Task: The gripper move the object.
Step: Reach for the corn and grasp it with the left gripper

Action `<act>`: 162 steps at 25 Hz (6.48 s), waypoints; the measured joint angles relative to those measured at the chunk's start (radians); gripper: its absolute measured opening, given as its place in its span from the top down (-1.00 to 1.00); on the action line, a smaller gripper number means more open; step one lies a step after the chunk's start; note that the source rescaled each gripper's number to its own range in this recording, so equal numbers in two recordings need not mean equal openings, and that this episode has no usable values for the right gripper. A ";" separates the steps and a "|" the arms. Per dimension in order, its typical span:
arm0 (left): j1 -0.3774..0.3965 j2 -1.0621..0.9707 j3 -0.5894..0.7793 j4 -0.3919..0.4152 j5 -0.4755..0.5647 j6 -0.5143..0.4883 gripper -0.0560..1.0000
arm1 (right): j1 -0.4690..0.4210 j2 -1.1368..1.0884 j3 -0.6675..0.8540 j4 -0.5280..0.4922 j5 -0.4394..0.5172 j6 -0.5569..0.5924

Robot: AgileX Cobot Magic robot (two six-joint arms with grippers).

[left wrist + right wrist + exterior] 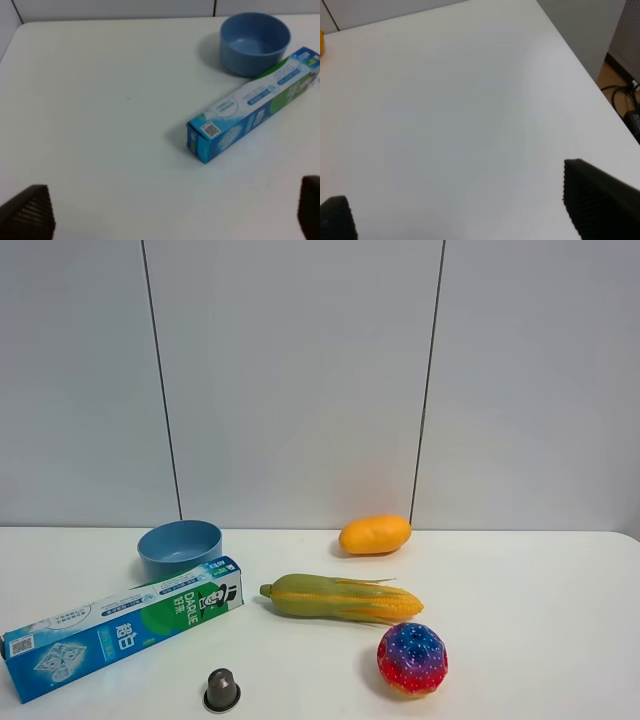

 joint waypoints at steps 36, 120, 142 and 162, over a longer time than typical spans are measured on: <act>0.000 0.458 -0.366 -0.317 -0.103 0.433 -1.00 | 0.000 0.000 0.000 0.000 0.000 0.000; -0.705 2.096 -0.863 0.022 -0.687 1.082 -1.00 | 0.000 0.000 0.000 0.000 0.000 0.000; -0.674 2.206 -0.886 0.025 -0.794 1.096 -1.00 | 0.000 0.000 0.000 0.001 0.000 0.000; -0.674 2.258 -1.014 0.008 -0.606 1.096 -1.00 | 0.000 0.000 0.000 0.001 0.000 0.000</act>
